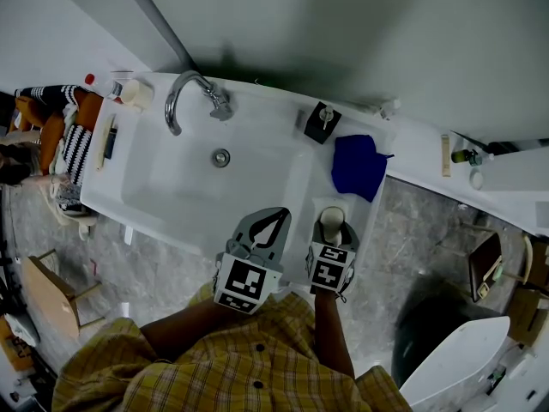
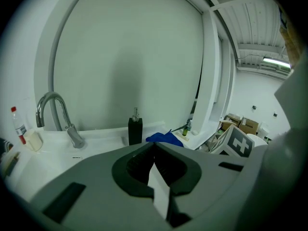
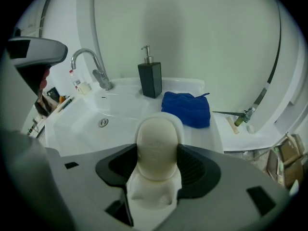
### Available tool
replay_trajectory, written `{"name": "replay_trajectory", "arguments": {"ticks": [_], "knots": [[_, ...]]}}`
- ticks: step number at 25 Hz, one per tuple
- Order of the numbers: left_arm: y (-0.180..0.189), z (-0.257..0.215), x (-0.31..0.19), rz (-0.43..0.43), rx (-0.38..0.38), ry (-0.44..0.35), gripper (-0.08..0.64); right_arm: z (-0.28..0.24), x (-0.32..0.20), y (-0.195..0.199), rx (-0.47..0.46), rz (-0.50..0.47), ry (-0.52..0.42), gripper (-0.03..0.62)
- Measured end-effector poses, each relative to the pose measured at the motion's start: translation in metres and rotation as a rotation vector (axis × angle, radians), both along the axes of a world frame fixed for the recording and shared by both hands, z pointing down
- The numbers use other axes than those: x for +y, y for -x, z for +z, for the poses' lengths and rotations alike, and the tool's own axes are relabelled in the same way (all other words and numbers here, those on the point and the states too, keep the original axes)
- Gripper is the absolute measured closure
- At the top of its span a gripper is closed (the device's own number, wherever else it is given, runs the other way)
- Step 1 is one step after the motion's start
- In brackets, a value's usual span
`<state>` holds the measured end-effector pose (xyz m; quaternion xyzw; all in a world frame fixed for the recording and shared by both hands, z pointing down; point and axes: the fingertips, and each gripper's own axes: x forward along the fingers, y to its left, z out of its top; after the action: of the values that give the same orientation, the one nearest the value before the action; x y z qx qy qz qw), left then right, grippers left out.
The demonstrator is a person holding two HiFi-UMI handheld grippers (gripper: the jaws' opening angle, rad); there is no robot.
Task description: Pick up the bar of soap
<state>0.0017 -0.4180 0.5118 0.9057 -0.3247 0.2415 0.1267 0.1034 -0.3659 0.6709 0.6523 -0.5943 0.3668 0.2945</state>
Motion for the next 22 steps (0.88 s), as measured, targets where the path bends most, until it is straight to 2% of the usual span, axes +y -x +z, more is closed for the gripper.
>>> {"name": "replay_trajectory", "arguments": {"ticks": [4,11,22], "knots": [[0.003,-0.001,-0.001,-0.002,0.002,-0.006,0.548,-0.007,-0.001,-0.003,-0.010,0.029,-0.041,0.336],[0.001,-0.018,0.006,-0.004,0.028,-0.035,0.548,-0.055,-0.005,-0.001,-0.062,0.045,-0.170,0.336],[-0.014,-0.059,0.039,-0.003,0.101,-0.133,0.548,-0.152,0.016,-0.010,-0.076,0.054,-0.455,0.336]]}}
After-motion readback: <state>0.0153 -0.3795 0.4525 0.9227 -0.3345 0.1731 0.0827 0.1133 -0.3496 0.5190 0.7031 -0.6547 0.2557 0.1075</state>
